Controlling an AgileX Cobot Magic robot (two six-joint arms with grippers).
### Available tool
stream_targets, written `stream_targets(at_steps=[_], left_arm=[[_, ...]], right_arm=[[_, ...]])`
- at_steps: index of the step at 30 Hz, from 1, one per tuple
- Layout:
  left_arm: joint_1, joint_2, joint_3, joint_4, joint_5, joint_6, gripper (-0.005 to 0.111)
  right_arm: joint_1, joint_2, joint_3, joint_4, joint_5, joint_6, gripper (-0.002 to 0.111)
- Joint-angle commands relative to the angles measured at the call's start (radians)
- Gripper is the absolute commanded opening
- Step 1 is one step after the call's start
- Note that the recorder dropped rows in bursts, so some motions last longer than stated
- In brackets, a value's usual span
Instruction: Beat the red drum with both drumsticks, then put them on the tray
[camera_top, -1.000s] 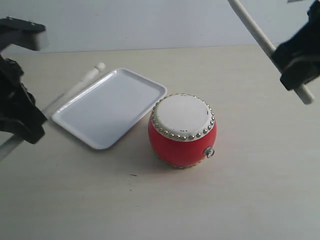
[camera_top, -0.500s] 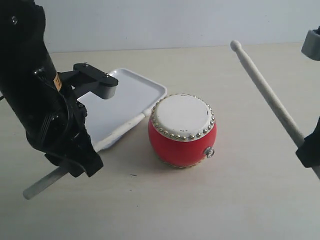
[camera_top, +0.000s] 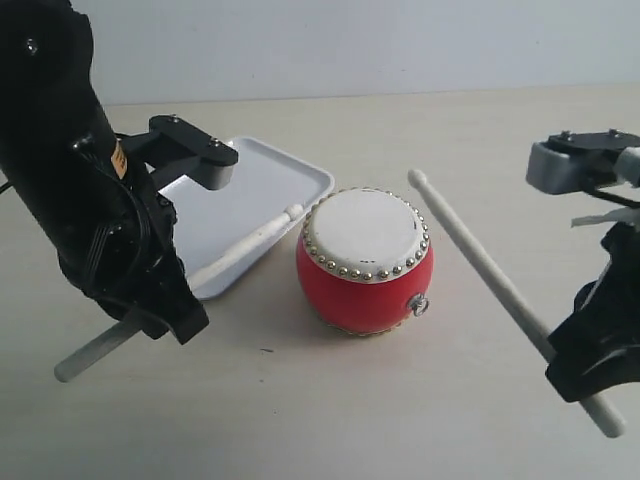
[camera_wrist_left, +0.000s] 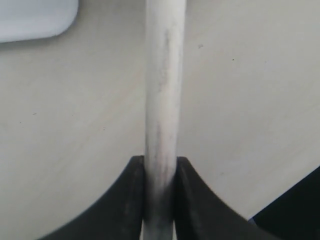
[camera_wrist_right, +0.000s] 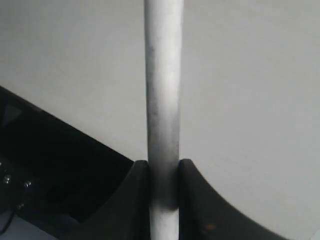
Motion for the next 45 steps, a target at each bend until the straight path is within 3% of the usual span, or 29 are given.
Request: stream_targets(at_steps=[1, 8, 22, 33, 40, 45], left_arm=[[-0.007, 0.008, -0.018, -0.008, -0.006, 0.001, 0.000], [-0.103, 0.033, -0.085, 0.006, 0.008, 0.001, 0.000], [-0.103, 0.083, -0.114, 0.004, 0.032, -0.039, 0.000], [-0.103, 0.083, -0.139, 0.052, 0.007, -0.055, 0.000], [-0.103, 0.045, -0.148, 0.215, 0.082, -0.155, 0.000], [-0.103, -0.025, -0.190, 0.207, 0.068, -0.157, 0.000]], right_arm=[[0.117, 0.048, 0.004, -0.024, -0.004, 0.021, 0.000], [0.138, 0.083, 0.004, -0.047, -0.004, 0.071, 0.000], [0.138, 0.078, 0.002, -0.004, -0.004, 0.100, 0.000], [0.138, 0.078, -0.103, 0.005, -0.004, 0.127, 0.000], [0.138, 0.125, -0.030, -0.037, -0.026, 0.160, 0.000], [0.138, 0.269, 0.036, -0.018, -0.071, 0.150, 0.000]])
